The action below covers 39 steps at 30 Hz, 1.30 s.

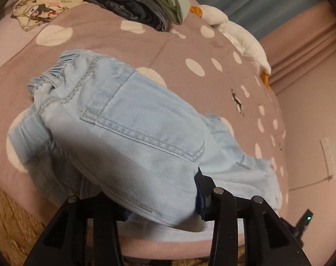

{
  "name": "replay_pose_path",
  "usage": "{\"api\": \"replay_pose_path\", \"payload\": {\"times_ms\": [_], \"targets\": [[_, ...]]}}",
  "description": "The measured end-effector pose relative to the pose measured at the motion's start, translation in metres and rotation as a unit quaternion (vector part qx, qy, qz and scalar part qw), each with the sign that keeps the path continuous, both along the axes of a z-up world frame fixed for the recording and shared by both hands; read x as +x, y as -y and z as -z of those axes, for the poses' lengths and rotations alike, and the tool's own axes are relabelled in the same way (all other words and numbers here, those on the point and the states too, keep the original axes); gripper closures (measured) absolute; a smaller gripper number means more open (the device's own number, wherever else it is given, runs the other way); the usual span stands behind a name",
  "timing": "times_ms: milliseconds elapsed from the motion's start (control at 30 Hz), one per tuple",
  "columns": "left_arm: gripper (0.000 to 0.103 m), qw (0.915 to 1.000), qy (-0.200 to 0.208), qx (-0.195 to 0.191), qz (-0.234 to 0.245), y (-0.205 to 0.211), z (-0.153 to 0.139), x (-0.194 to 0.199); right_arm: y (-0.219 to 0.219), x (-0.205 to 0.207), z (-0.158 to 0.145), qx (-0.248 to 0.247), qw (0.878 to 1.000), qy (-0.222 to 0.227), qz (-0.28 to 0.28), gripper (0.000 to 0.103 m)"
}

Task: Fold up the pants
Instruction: 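Grasp the waistband with the left gripper while the right gripper releases the leg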

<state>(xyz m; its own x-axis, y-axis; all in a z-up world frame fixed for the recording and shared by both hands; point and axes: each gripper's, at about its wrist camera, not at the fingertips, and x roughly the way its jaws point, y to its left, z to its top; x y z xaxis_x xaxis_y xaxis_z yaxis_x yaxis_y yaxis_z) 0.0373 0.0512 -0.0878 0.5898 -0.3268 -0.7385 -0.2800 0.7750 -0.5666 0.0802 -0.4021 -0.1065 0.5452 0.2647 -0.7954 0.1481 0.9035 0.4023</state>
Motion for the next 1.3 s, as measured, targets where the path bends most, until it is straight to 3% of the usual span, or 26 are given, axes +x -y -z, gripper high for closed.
{"api": "replay_pose_path", "payload": {"times_ms": [100, 233, 333, 567, 633, 733, 933, 1000, 1033, 1067, 1100, 1133, 1200, 1300], "targets": [[0.061, 0.9999, -0.015, -0.005, -0.004, -0.001, 0.004, 0.002, 0.0, 0.0, 0.001, -0.002, 1.0, -0.002, -0.001, 0.097], [0.061, 0.9996, -0.01, 0.025, 0.004, 0.003, -0.007, -0.004, 0.0, 0.0, 0.001, -0.002, 1.0, -0.003, -0.002, 0.097], [0.052, 0.9993, -0.004, 0.037, 0.009, 0.0, -0.012, -0.005, 0.0, 0.001, 0.002, -0.002, 1.0, -0.004, -0.003, 0.097], [0.051, 0.9993, -0.035, 0.016, 0.005, -0.009, -0.01, -0.012, -0.001, 0.002, 0.001, -0.001, 1.0, -0.006, -0.003, 0.098], [0.044, 0.999, -0.043, 0.009, 0.001, -0.015, -0.006, -0.014, -0.001, 0.002, 0.001, -0.002, 1.0, -0.005, -0.004, 0.097], [0.042, 0.9977, -0.063, 0.011, -0.022, -0.023, -0.001, -0.022, -0.001, 0.002, 0.002, -0.003, 1.0, -0.006, -0.003, 0.097], [0.039, 0.9976, -0.046, -0.009, -0.051, -0.039, 0.001, -0.028, -0.001, 0.004, 0.002, -0.003, 1.0, -0.01, -0.004, 0.096], [0.039, 0.997, -0.021, -0.013, -0.074, -0.048, -0.003, -0.031, -0.001, 0.004, 0.001, -0.004, 1.0, -0.009, -0.006, 0.094], [0.039, 0.9962, -0.008, -0.014, -0.086, -0.054, -0.003, -0.032, 0.0, 0.004, 0.0, -0.007, 1.0, -0.008, -0.005, 0.09], [0.039, 0.9946, -0.001, -0.013, -0.103, -0.06, -0.001, -0.031, 0.004, 0.005, -0.001, -0.01, 1.0, -0.005, 0.001, 0.079], [0.048, 0.9935, 0.001, -0.015, -0.113, -0.064, 0.001, -0.031, 0.009, 0.005, -0.002, -0.013, 1.0, -0.002, 0.01, 0.066], [0.067, 0.9928, -0.003, -0.023, -0.118, -0.068, 0.005, -0.028, 0.014, 0.006, -0.003, -0.015, 1.0, 0.001, 0.019, 0.062], [0.091, 0.993, -0.012, -0.025, -0.115, -0.072, 0.013, -0.025, 0.029, 0.008, -0.007, -0.018, 0.999, 0.005, 0.039, 0.059], [0.094, 0.9932, -0.007, -0.019, -0.114, -0.073, 0.017, -0.025, 0.056, 0.02, -0.006, -0.005, 0.998, 0.007, 0.068, 0.057]]}}
